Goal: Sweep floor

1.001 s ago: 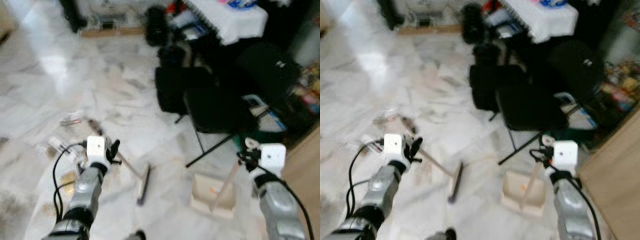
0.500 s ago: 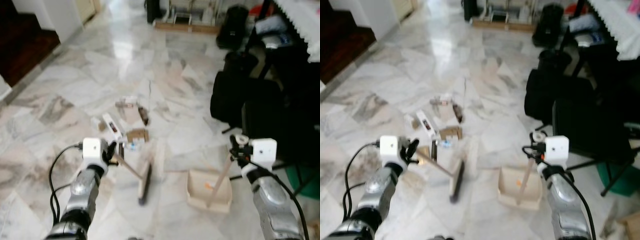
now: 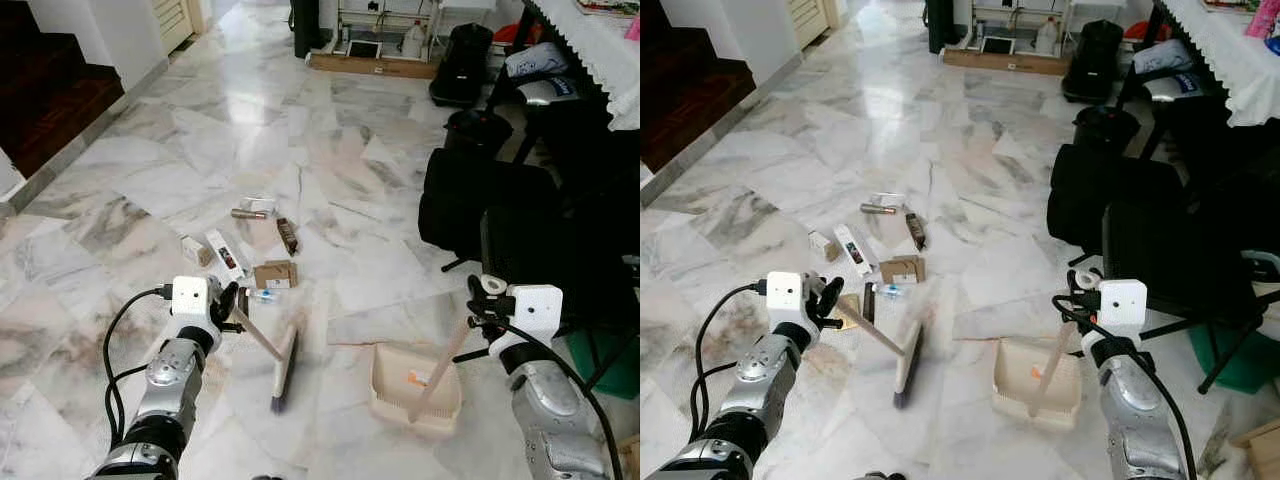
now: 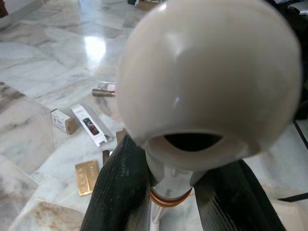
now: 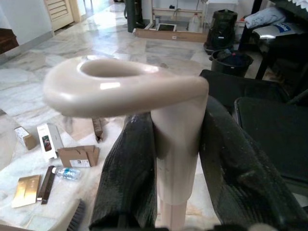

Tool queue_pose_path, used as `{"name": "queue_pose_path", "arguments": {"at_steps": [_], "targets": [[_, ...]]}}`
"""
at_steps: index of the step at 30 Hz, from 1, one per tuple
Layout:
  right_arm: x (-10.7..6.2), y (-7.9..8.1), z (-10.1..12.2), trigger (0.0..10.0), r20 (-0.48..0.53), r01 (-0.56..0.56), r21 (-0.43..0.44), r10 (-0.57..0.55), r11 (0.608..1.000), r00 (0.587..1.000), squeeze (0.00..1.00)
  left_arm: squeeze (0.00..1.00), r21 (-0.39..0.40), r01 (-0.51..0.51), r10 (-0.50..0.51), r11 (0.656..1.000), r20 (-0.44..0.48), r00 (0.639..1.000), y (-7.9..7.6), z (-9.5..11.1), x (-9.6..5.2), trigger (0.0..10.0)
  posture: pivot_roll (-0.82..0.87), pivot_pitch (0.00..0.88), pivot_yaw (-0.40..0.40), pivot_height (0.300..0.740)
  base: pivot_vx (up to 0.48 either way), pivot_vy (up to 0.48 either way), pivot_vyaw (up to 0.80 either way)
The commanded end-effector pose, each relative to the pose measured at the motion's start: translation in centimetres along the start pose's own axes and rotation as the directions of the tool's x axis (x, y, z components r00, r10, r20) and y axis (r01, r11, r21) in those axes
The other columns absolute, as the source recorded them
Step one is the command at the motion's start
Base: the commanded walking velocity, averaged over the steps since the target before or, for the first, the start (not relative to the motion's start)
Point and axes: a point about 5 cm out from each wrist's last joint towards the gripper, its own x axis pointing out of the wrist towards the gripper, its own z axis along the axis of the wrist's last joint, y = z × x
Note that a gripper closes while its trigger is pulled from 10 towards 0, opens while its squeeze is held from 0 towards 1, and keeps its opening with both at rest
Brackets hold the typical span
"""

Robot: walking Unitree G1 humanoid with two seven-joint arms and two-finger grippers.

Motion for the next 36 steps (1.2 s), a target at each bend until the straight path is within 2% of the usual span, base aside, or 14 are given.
{"name": "queue_pose_path", "arguments": {"at_steps": [1, 20, 29, 36], "targets": [[0.1, -0.2, 0.8, 10.0, 0.039, 0.007, -0.008, -0.007, 1.0, 0.999, 0.0, 0.0, 0.008, -0.001, 0.001, 1.0, 0.031, 1.0, 0.2, 0.8, 0.3, 10.0, 0.03, 0.106, 0.01, 0.74, 0.0, 0.0, 0.0], [0.1, -1.5, 0.6, 10.0, 0.016, 0.098, -0.006, -0.098, 0.995, 0.995, 0.0, 0.0, -0.01, -0.005, 0.005, 1.0, 0.033, 0.999, 0.3, 0.8, 0.3, 10.0, 0.03, 0.114, 0.009, 0.74, 0.0, 0.0, 0.0], [0.0, -2.1, 0.5, 10.0, 0.004, 0.139, 0.02, -0.14, 0.99, 0.99, 0.0, 0.0, -0.02, -0.004, 0.005, 1.0, 0.035, 0.999, 0.2, 0.8, 0.3, 10.0, 0.03, 0.115, 0.009, 0.74, 0.0, 0.0, 0.0], [0.1, -2.2, 0.2, 10.0, -0.012, 0.147, 0.015, -0.147, 0.989, 0.989, 0.0, 0.0, -0.022, -0.003, 0.004, 1.0, 0.038, 0.999, 0.3, 0.8, 0.3, 10.0, 0.03, 0.108, 0.01, 0.74, 0.0, 0.0, -0.42]]}}
